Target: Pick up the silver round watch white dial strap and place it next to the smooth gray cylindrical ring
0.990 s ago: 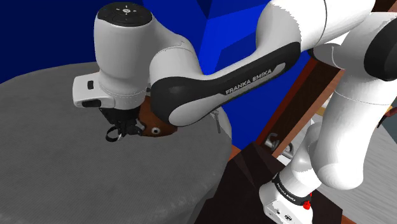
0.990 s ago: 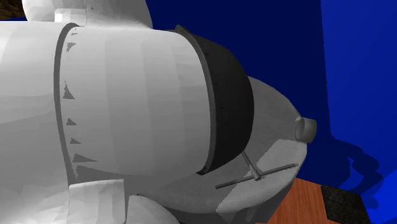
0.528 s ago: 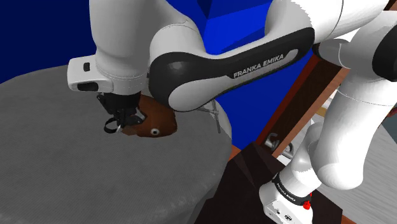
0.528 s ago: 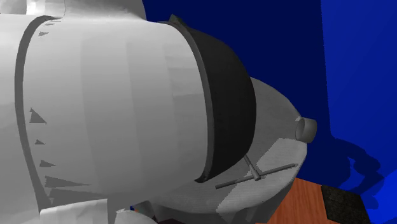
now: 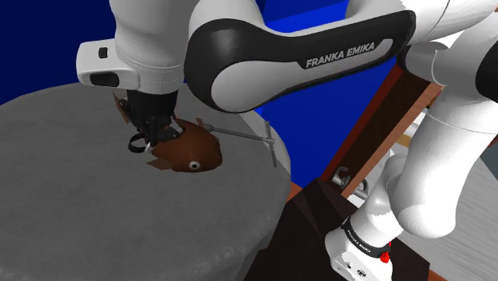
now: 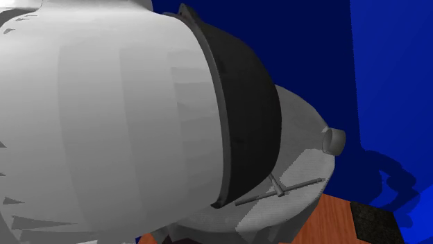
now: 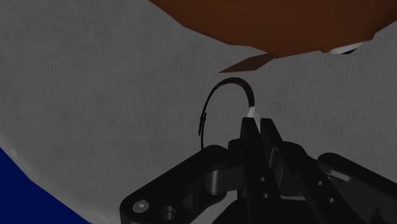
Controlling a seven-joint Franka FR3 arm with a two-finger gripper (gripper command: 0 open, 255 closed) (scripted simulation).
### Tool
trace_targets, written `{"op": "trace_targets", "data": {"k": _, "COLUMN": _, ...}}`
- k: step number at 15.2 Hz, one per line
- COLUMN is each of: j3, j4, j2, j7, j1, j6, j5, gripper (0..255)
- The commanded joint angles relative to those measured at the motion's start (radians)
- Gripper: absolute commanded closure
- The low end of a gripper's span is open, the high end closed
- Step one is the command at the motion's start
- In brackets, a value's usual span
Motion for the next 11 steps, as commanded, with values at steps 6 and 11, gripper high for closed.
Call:
{"op": "trace_targets", "data": {"k": 6, "j3": 0.005, "j4": 0.068, "j2": -0.016, "j7": -0.03, "j1": 0.001, "j6": -0.076, "j5": 0.021, "gripper": 255}}
{"op": "trace_targets", "data": {"k": 11, "j3": -0.037, "j4": -0.092, "j2": -0.153, "j7": -0.162, "j1": -0.091, "j6": 0.007, "j5": 0.107, "gripper": 255}}
